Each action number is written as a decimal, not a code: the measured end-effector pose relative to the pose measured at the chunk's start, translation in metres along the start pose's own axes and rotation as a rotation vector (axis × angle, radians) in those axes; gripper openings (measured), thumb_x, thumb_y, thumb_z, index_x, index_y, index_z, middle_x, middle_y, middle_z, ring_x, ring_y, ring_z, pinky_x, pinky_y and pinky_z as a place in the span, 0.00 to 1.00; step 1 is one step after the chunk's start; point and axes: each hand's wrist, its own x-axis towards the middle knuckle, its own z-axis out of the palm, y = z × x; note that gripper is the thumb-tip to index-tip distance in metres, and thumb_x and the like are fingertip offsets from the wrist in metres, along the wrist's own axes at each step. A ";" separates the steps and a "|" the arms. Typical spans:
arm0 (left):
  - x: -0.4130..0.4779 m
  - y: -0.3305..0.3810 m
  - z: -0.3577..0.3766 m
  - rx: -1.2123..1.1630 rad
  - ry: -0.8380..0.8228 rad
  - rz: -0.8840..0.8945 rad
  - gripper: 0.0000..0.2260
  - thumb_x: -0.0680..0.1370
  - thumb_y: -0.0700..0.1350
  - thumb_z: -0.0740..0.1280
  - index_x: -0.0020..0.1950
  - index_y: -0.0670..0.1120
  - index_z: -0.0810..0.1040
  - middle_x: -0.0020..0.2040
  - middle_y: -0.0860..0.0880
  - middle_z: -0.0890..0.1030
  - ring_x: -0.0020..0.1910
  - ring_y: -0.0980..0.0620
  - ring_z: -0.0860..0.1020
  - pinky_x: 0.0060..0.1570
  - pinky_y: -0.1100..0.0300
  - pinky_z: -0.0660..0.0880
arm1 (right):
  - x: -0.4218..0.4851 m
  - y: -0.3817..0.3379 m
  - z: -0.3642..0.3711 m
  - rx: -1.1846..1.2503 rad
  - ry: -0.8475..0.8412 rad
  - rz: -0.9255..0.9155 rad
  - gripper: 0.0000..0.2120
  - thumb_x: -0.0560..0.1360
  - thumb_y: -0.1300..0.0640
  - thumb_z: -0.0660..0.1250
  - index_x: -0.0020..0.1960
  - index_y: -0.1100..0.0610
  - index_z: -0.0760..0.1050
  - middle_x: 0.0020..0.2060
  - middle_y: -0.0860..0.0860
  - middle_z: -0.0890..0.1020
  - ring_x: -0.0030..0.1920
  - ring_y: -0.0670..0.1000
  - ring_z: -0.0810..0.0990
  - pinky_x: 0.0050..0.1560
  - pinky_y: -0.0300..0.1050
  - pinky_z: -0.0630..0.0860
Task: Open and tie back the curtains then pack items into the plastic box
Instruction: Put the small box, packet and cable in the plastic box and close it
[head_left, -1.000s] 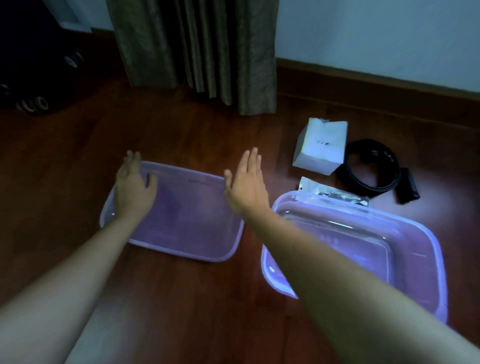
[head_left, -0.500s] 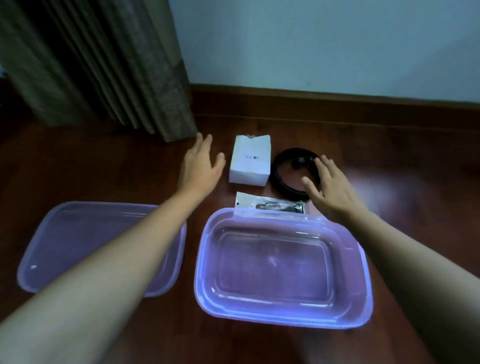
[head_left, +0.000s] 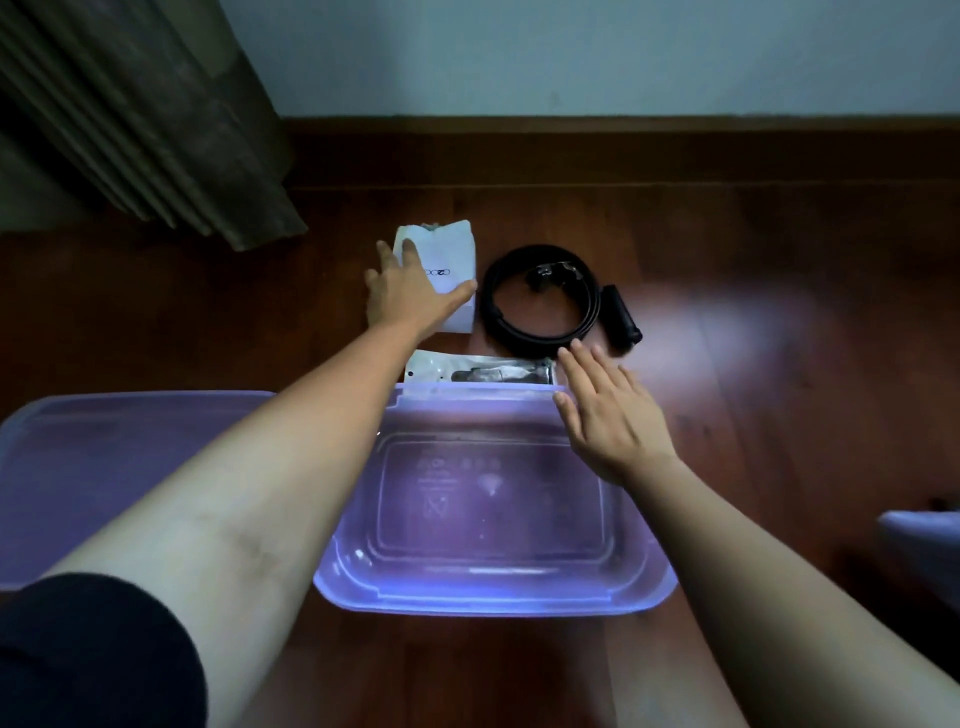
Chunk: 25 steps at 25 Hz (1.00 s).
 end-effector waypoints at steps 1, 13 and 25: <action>0.001 -0.001 0.002 -0.007 -0.005 -0.005 0.44 0.69 0.67 0.65 0.76 0.45 0.54 0.76 0.38 0.53 0.70 0.33 0.61 0.65 0.47 0.65 | 0.000 0.000 0.002 0.002 0.033 0.006 0.34 0.74 0.42 0.38 0.74 0.55 0.58 0.74 0.52 0.62 0.75 0.54 0.58 0.73 0.50 0.55; -0.023 0.007 -0.025 -0.119 0.046 -0.054 0.44 0.68 0.66 0.63 0.76 0.42 0.55 0.77 0.39 0.52 0.70 0.33 0.60 0.68 0.49 0.61 | -0.019 0.014 0.004 -0.039 0.129 0.016 0.32 0.76 0.44 0.41 0.75 0.58 0.53 0.75 0.53 0.56 0.75 0.53 0.53 0.72 0.49 0.48; -0.224 -0.062 -0.022 -0.143 0.022 0.171 0.37 0.62 0.68 0.60 0.67 0.51 0.73 0.72 0.42 0.62 0.69 0.41 0.65 0.69 0.51 0.63 | -0.030 0.011 0.004 -0.037 0.049 0.015 0.35 0.74 0.42 0.36 0.76 0.59 0.49 0.76 0.54 0.53 0.76 0.54 0.51 0.73 0.51 0.51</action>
